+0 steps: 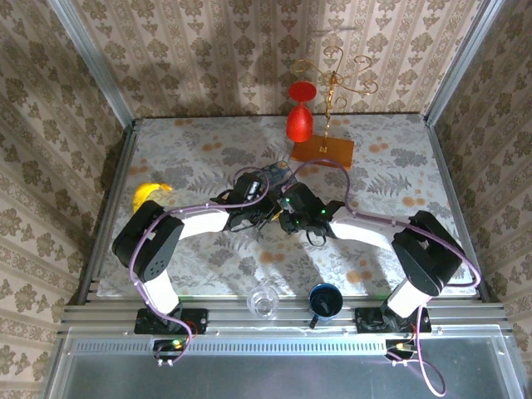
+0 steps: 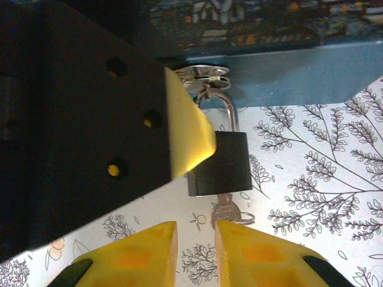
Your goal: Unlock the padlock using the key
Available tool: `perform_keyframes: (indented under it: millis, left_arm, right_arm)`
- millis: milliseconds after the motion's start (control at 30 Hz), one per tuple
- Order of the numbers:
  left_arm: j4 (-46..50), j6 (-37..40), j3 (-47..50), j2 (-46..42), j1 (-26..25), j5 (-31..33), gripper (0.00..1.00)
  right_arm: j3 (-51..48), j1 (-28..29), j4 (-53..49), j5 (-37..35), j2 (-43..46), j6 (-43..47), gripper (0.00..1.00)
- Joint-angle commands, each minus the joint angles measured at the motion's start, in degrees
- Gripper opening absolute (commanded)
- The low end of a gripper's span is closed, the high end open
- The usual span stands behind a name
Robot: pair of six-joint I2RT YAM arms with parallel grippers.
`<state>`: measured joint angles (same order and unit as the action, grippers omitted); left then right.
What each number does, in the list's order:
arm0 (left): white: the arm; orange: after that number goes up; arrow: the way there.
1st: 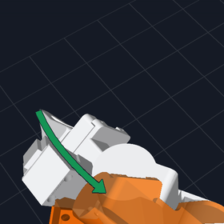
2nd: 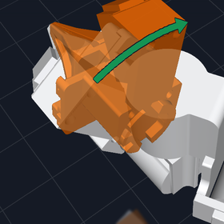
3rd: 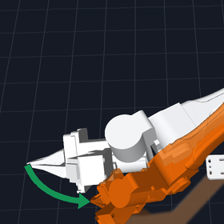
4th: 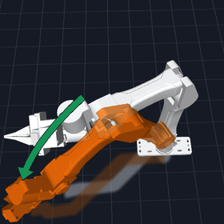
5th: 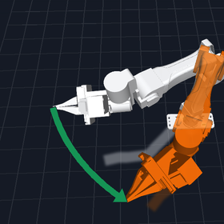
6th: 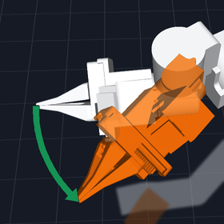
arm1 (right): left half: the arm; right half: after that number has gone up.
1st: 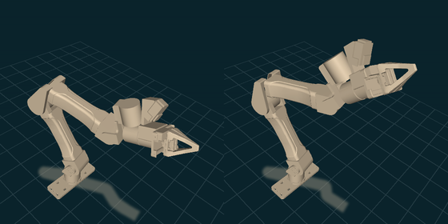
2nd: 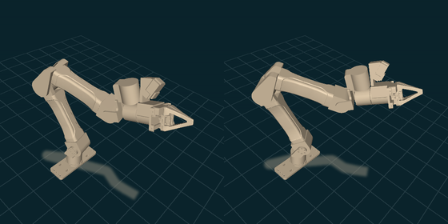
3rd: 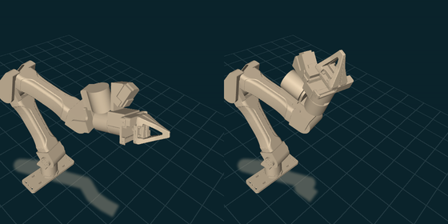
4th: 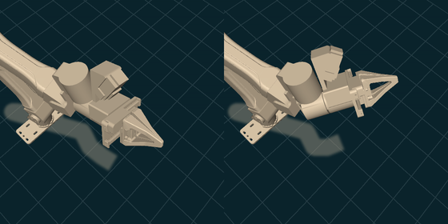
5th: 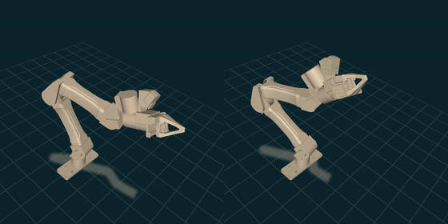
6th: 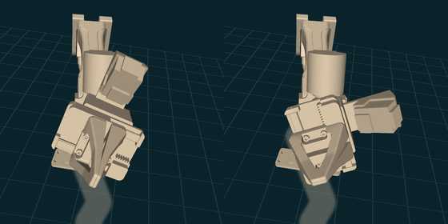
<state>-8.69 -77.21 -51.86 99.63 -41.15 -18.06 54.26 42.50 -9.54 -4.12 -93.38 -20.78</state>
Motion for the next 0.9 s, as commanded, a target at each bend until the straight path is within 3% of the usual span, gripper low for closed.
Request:
perform_keyframes:
  millis: [0,233,867]
  left_arm:
    - [1.66,-0.84,-0.97,-0.27,0.37,-1.8,0.0]
    - [1.65,-0.76,-1.05,-0.32,0.46,-1.97,0.0]
    - [1.09,-1.15,-1.23,-0.22,0.54,-2.33,0.0]
  right_arm:
    - [3.23,1.85,-5.24,-6.72,-1.81,2.16,0.23]
    - [6.03,3.7,-8.44,-14.86,-3.82,1.84,0.22]
    - [4.2,5.4,-5.95,-16.28,-4.96,2.05,0.25]
